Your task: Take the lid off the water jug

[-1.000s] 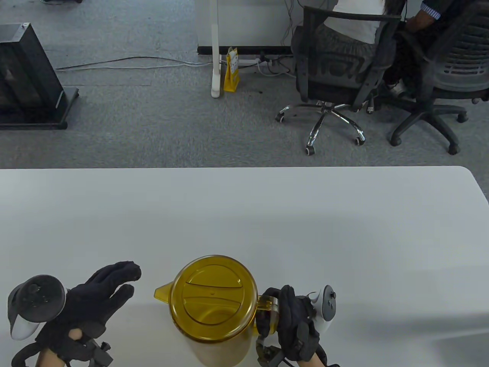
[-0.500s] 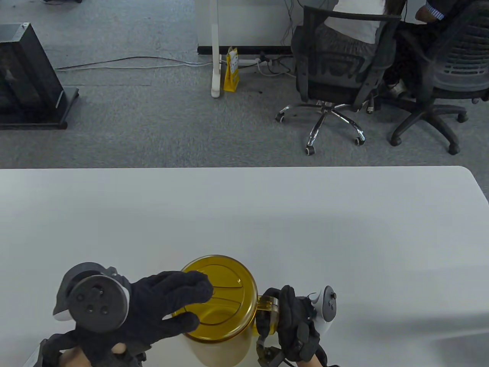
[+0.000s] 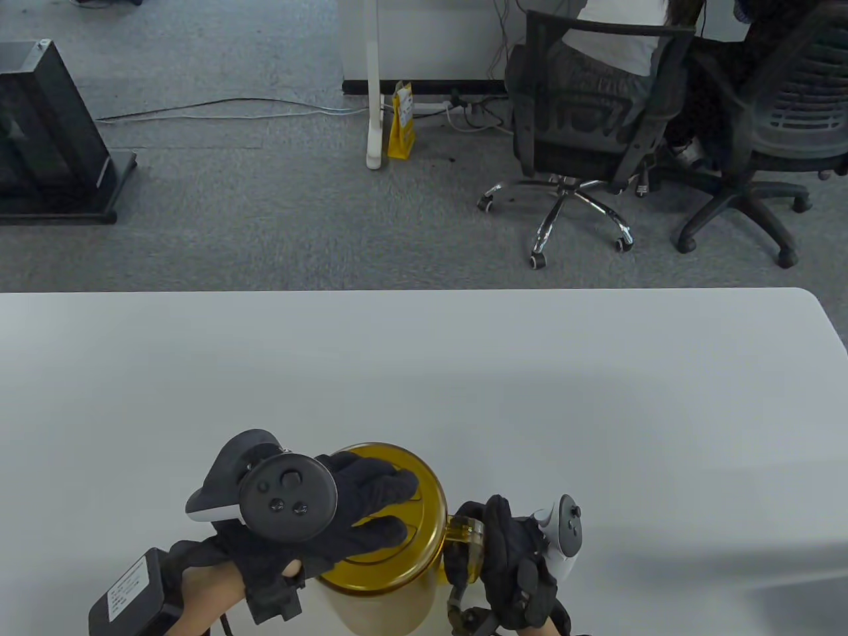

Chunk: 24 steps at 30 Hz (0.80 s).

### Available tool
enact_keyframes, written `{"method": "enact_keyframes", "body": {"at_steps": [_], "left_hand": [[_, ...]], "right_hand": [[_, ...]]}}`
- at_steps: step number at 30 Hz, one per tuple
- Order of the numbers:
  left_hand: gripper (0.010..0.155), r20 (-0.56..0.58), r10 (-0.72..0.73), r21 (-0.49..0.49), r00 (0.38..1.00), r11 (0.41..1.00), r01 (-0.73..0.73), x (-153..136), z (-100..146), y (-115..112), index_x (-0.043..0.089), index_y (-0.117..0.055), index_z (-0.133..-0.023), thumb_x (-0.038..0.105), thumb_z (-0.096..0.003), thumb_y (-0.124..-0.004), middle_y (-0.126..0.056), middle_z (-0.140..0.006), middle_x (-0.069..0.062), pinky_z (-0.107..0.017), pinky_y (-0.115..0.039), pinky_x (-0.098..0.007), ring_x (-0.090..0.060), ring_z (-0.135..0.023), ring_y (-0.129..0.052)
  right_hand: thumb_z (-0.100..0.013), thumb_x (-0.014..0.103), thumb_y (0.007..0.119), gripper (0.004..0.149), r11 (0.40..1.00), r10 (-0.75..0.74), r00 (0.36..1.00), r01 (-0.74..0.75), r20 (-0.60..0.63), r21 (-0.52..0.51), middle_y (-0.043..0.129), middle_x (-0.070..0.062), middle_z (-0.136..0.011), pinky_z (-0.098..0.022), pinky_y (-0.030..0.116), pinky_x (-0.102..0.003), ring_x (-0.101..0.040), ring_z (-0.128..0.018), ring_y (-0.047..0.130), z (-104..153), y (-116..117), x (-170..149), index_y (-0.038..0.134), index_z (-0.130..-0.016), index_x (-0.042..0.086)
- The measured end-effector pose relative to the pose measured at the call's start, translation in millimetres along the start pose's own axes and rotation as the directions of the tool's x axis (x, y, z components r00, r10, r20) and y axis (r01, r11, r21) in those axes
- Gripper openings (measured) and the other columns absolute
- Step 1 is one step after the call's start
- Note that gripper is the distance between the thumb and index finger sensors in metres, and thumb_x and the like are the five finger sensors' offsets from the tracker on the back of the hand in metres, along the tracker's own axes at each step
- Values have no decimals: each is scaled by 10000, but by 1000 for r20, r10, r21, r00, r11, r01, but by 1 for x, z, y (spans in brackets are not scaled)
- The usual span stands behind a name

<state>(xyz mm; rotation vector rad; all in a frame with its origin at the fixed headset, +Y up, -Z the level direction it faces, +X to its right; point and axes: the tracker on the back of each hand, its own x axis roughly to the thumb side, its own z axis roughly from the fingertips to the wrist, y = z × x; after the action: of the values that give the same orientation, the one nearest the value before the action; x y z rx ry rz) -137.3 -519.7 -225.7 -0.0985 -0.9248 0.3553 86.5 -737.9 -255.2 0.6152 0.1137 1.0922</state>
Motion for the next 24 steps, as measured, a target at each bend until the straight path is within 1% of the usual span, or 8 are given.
{"method": "enact_keyframes", "body": {"at_steps": [3,5,9,12,14,17,19,24], "left_hand": [[575,0,-73,11,997,997,73,0,-1,-7,166,-704,-996,487,-519,-727,-817,-874,-165,-518,-732,-402,-284,-708,-779],[582,7,-117,15,993,993,117,2,1,-11,192,-659,-1002,504,-514,-720,-788,-873,-147,-522,-706,-387,-261,-712,-746],[566,12,-114,2,993,993,114,2,0,-13,194,-660,-997,499,-522,-704,-778,-864,-141,-522,-693,-383,-251,-709,-730],[554,2,-133,-13,991,991,133,4,-2,-13,163,-680,-992,471,-533,-704,-777,-856,-150,-521,-690,-386,-252,-705,-724],[551,0,-167,-22,986,986,167,7,-2,-12,152,-682,-987,447,-524,-716,-782,-856,-154,-521,-702,-391,-253,-704,-733],[578,-2,-172,-53,985,984,171,8,-5,-11,144,-678,-980,421,-488,-802,-779,-857,-153,-523,-707,-393,-253,-702,-734],[579,-5,-159,-71,987,985,158,7,-6,-10,148,-671,-975,414,-480,-811,-773,-855,-150,-523,-705,-392,-251,-699,-731],[577,31,-140,-57,990,988,142,6,-5,-8,129,-693,-968,392,-474,-832,-786,-839,-166,-512,-709,-396,-263,-679,-741]], "right_hand": [[-572,638,467,695,1000,-7,1000,7,-13,5,945,-70,-327,-185,761,-399,-178,-115,964,2,1,0,944,-560,133],[-572,634,466,693,1000,-15,1000,15,-21,13,943,-74,-335,-191,759,-403,-184,-124,965,2,1,0,942,-566,132],[-572,629,465,688,1000,-13,1000,13,-25,10,944,-75,-339,-194,759,-405,-187,-129,968,4,2,0,942,-568,133],[-573,625,465,687,1000,-14,999,14,-29,11,943,-81,-344,-199,756,-410,-193,-135,968,5,2,0,941,-573,130],[-573,625,463,687,1000,-4,1000,4,-28,6,943,-79,-344,-200,758,-410,-193,-137,969,5,2,1,942,-573,132],[-573,622,463,687,1000,-1,1000,1,-29,5,944,-82,-346,-203,757,-413,-196,-139,970,6,2,1,943,-573,131],[-574,619,464,684,1000,0,1000,0,-31,8,944,-83,-349,-205,758,-415,-198,-142,972,6,3,1,941,-575,130],[-576,616,464,679,1000,-6,999,6,-45,14,945,-85,-349,-205,758,-416,-202,-142,974,7,3,0,941,-573,132]]}}
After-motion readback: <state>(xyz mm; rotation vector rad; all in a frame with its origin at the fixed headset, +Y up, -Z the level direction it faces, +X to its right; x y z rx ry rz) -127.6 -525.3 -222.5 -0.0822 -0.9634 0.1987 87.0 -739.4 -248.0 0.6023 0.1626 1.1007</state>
